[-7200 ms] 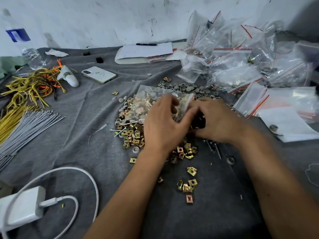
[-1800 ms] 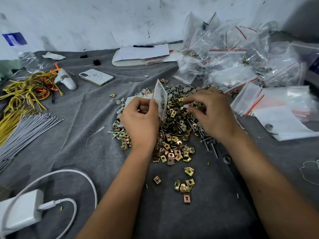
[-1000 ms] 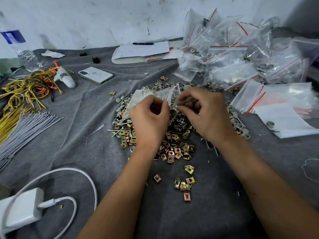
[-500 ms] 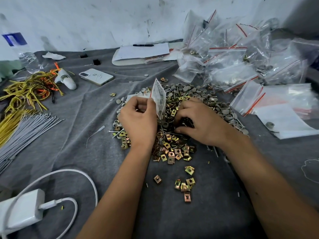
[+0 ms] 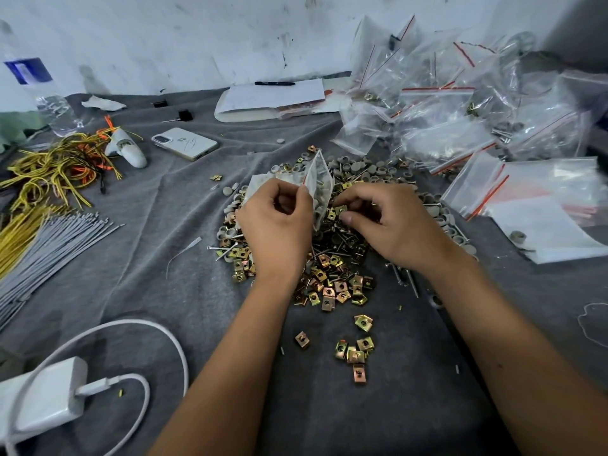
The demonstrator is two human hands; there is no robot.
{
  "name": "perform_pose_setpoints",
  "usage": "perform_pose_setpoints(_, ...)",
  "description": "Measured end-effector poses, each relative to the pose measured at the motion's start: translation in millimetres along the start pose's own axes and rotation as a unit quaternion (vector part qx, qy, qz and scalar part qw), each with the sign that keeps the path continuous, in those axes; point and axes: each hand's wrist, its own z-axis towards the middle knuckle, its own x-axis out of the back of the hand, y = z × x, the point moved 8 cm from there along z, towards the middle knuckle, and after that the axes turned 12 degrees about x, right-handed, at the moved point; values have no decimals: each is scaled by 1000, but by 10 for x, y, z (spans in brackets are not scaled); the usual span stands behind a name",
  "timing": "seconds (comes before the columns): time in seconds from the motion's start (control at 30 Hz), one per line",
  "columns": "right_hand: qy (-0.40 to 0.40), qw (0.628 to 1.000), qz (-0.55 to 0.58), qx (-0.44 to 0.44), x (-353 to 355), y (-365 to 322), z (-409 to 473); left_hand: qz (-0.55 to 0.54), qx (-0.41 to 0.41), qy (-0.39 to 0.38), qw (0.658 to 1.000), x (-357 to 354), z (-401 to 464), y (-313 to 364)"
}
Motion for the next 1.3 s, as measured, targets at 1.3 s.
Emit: perform_pose_setpoints(1.3,-298,943,-91,119,-609,-536,-97,-42,70,37,996,125,101,-128)
